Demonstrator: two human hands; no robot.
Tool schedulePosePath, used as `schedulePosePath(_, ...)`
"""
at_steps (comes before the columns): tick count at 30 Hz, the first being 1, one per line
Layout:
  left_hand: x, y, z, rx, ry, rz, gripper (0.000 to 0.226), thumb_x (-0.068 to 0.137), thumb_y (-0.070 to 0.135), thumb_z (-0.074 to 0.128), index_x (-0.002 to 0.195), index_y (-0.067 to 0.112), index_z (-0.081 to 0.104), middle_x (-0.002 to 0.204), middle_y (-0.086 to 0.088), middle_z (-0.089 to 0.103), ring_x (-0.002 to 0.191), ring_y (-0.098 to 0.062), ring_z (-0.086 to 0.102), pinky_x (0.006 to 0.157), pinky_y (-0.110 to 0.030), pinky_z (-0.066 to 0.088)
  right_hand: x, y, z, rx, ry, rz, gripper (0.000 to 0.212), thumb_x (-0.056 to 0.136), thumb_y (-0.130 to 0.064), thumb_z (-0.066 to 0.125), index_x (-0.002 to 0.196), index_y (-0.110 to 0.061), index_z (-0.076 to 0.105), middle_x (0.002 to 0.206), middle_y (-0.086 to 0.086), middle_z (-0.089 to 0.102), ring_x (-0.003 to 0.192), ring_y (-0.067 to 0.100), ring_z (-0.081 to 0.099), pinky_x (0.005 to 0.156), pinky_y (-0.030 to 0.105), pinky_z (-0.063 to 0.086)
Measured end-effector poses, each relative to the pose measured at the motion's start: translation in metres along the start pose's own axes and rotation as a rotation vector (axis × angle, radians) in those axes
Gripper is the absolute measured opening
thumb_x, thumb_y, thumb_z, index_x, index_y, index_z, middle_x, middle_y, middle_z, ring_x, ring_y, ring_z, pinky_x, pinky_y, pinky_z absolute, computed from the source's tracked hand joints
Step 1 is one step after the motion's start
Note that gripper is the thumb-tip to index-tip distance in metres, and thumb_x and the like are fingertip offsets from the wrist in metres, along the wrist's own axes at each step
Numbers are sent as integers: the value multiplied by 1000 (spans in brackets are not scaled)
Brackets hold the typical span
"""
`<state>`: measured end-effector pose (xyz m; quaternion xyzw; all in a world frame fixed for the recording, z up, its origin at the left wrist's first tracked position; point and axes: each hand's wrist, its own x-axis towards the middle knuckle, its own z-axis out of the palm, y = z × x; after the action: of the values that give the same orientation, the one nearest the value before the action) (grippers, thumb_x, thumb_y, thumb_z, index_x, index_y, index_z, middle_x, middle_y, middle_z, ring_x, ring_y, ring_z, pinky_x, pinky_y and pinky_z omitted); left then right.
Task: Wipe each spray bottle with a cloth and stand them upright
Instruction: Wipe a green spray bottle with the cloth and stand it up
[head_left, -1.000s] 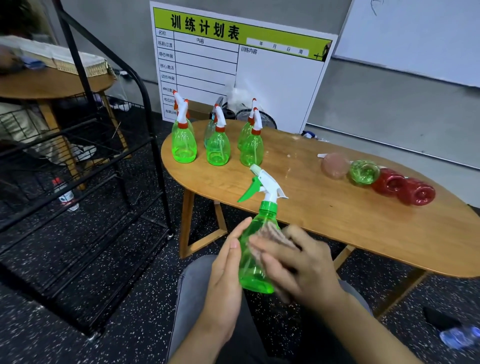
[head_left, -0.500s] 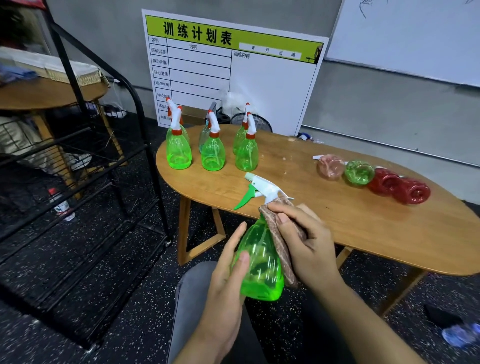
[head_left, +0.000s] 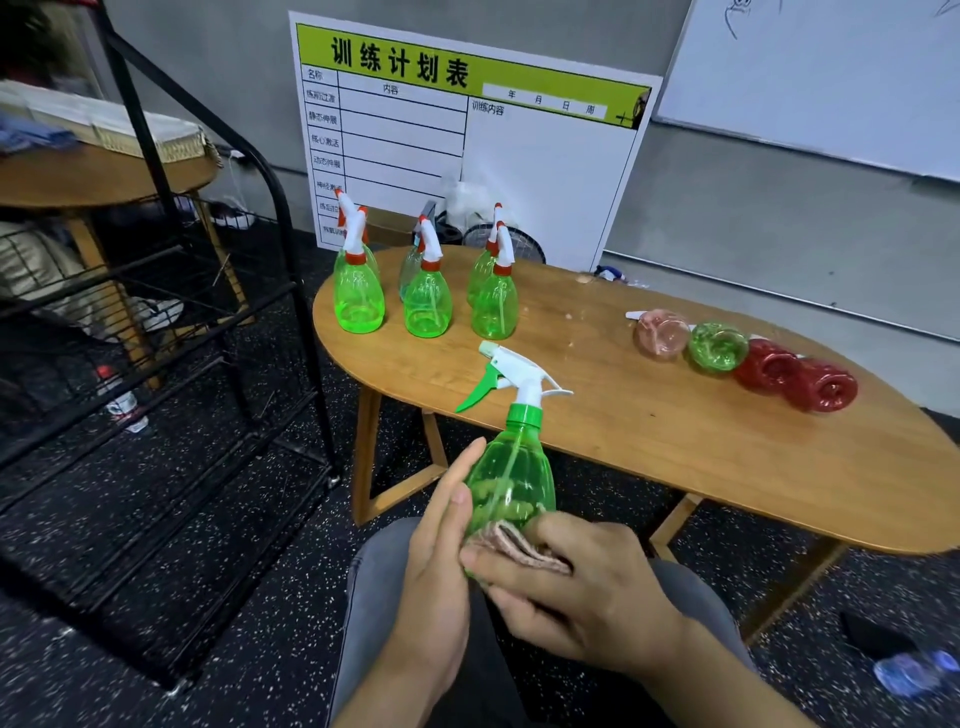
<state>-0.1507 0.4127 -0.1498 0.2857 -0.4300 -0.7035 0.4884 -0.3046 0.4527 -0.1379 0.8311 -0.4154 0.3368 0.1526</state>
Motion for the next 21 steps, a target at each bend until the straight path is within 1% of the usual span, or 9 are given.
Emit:
schedulePosePath(2,0,0,1,22,-6,12,47,100,38,44,144,34,60,131,-6,75,125,-25,69,106,-43,52,6,8,-2,16,21,43,27,101,-33,63,125,-35,75,90,-5,50,66,8,48,55,20,46)
schedulePosePath(5,2,-6,0,61,12,35,36,106,37,52,140,35,64,136,2,72,131,-20,65,108,-39,53,22,24,-3,83,107,318,30,107,-44,49,128,-39,69,91,-9,48,65,4,47,51,23,45)
schedulePosePath(7,3,-9,-2,89,27,41,38,104,38,52,138,40,67,143,6,67,137,-17,60,115,-44,48,29,32,-1,121,162,471,31,106,-44,50,126,-37,73,88,-14,46,64,6,49,52,26,45)
schedulePosePath(9,4,-11,-3,94,29,41,41,101,39,48,138,45,66,146,7,65,140,-17,57,120,-51,40,31,32,1,123,175,508,31,104,-43,52,125,-35,74,87,-18,42,65,7,49,54,24,43)
schedulePosePath(11,5,-12,-5,71,35,37,42,101,39,47,138,44,65,146,4,65,140,-19,58,121,-54,39,29,25,2,140,170,479,30,104,-37,55,126,-31,75,86,-17,40,63,6,46,56,18,39)
schedulePosePath(13,6,-12,-5,57,48,31,41,103,38,47,139,42,65,145,0,66,138,-22,60,120,-55,39,21,14,2,163,135,408,30,104,-34,57,128,-31,73,85,-9,44,62,5,46,55,18,39)
schedulePosePath(17,4,-11,-4,24,50,-6,39,110,32,40,142,34,63,133,-6,74,126,-25,68,117,-54,44,3,1,3,74,-4,115,29,100,-30,68,127,-32,75,82,0,54,64,11,49,52,24,44)
schedulePosePath(19,3,-9,-3,24,32,-13,42,110,30,36,143,34,61,131,-6,74,125,-25,69,116,-52,45,3,4,0,38,-31,47,28,98,-30,70,125,-30,76,83,0,57,66,12,51,54,24,46)
schedulePosePath(21,3,-8,-2,35,31,-9,41,106,36,41,141,36,63,133,-6,73,128,-25,67,116,-53,44,9,11,-3,49,-14,67,27,100,-33,65,125,-33,76,89,-6,52,68,5,45,55,19,43)
